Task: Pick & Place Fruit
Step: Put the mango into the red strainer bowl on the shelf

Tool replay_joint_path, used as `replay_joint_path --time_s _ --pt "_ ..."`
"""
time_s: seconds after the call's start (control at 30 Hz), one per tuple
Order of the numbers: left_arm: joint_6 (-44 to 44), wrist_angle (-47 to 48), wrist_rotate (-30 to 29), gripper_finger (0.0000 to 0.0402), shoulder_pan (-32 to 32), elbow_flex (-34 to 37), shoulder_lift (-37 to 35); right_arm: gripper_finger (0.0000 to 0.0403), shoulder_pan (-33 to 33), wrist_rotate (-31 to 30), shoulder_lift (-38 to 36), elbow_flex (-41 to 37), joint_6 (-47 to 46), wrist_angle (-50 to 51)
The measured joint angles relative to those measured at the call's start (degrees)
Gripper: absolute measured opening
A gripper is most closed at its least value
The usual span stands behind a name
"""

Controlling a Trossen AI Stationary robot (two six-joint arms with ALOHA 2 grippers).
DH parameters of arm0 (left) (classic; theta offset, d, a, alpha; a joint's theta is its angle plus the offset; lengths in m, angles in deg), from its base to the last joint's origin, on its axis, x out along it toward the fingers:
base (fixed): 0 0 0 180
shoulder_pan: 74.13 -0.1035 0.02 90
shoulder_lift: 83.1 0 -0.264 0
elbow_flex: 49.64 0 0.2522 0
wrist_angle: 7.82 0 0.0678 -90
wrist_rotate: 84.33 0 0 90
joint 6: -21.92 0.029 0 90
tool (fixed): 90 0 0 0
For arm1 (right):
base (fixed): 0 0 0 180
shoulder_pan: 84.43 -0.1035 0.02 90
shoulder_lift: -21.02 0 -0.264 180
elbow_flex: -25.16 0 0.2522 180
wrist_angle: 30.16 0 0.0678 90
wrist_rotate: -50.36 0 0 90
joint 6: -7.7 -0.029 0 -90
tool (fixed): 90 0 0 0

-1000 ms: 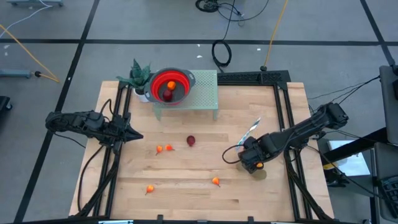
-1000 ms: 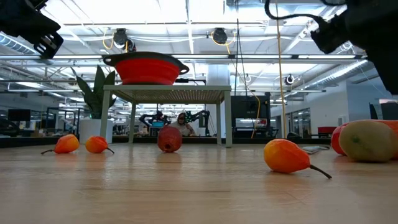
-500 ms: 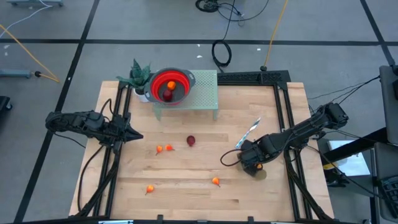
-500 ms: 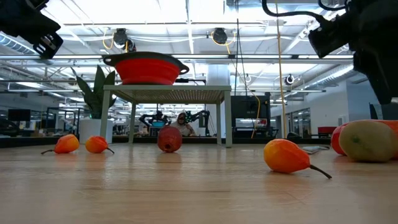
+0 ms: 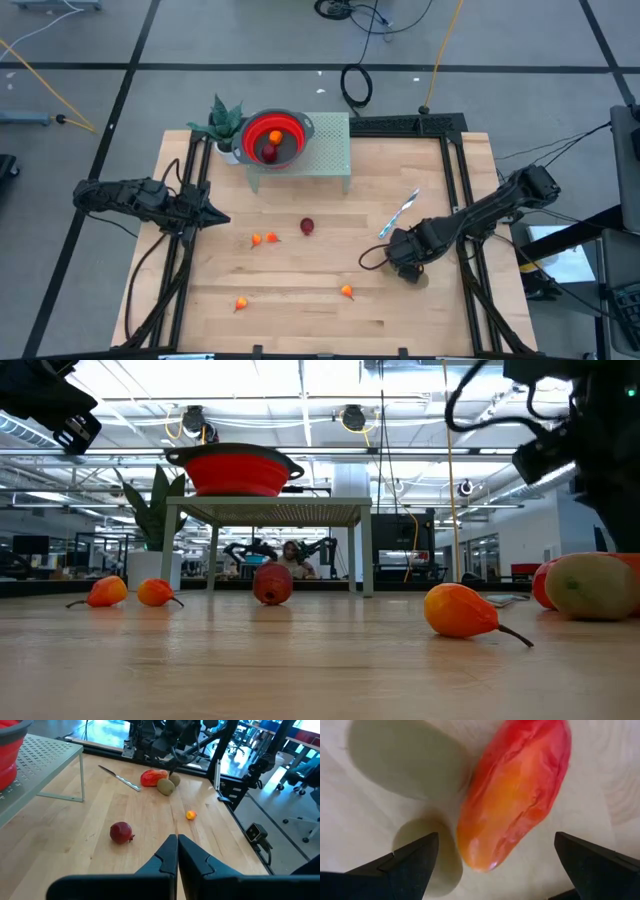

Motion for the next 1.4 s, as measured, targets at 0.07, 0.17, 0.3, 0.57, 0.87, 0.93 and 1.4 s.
replay_joint_path --time_s 0.07,0.17,0.3,0.57,0.87,0.93,1.4 --pt "0.0 0.0 0.0 0.0010 0.0 0.0 0.0 0.0391 0.0 0.0 0.0 -1.6 0.1 -2.3" --pt "0.0 0.0 -0.1 0.0010 0.0 0.0 0.0 0.0391 0.0 -0.1 0.0 -3.6 0.5 -6.5" --pt "-0.3 0.0 -0.1 0.0010 0.0 0.0 0.0 0.0391 0.0 -0.1 0.0 -6.1 0.4 -9.2" --pt "-0.2 -2.6 -0.1 0.0010 0.0 0.0 0.0 0.0391 0.0 -0.1 0.0 -8.8 0.3 -10.1" --pt "-0.1 -2.8 -0.1 0.0010 0.0 0.0 0.0 0.0332 0.0 -0.2 0.0 -8.8 0.3 -11.7" --pt "0.2 -2.8 -0.1 0.0010 0.0 0.0 0.0 0.0313 0.0 -0.2 0.0 -8.8 0.1 -11.7" --pt "0.3 -2.3 -0.2 0.0010 0.0 0.0 0.0 0.0214 0.0 0.0 -1.1 -8.8 -8.7 -10.0"
